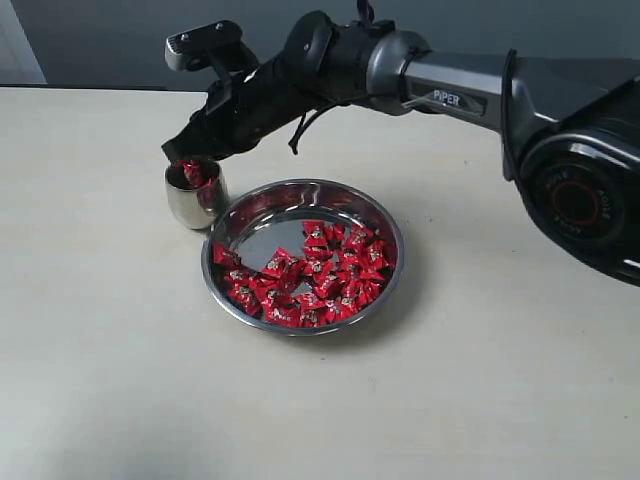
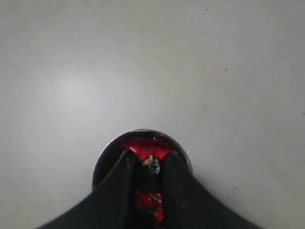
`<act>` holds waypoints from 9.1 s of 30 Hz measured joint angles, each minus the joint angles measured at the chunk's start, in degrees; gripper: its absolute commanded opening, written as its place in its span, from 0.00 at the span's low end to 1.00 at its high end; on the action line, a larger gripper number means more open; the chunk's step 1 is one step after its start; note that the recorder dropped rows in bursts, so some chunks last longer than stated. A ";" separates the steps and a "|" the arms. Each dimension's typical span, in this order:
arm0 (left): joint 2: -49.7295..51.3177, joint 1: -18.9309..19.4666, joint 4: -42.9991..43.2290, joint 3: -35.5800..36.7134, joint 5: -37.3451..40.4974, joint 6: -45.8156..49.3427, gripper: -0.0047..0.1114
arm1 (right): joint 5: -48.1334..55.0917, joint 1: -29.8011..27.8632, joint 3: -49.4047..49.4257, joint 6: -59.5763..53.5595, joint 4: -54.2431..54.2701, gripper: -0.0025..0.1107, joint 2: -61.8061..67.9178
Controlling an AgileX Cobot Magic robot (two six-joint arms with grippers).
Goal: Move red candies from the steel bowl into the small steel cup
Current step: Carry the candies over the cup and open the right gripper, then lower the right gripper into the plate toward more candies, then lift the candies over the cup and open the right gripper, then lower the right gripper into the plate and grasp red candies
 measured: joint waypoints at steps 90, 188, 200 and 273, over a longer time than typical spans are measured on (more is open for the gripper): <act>0.00 0.00 0.00 0.00 0.00 0.00 0.04 | 21.49 0.14 0.00 0.42 -9.50 0.02 -1.84; 0.00 0.00 0.00 0.00 0.00 0.00 0.04 | 34.66 0.14 0.00 7.88 -16.72 0.44 3.43; 0.00 0.00 0.00 0.00 0.00 0.00 0.04 | 34.60 0.14 0.00 7.88 -16.64 0.02 3.43; 0.00 0.00 0.00 0.00 0.00 0.00 0.04 | 34.58 0.14 0.00 7.73 -30.57 0.45 3.46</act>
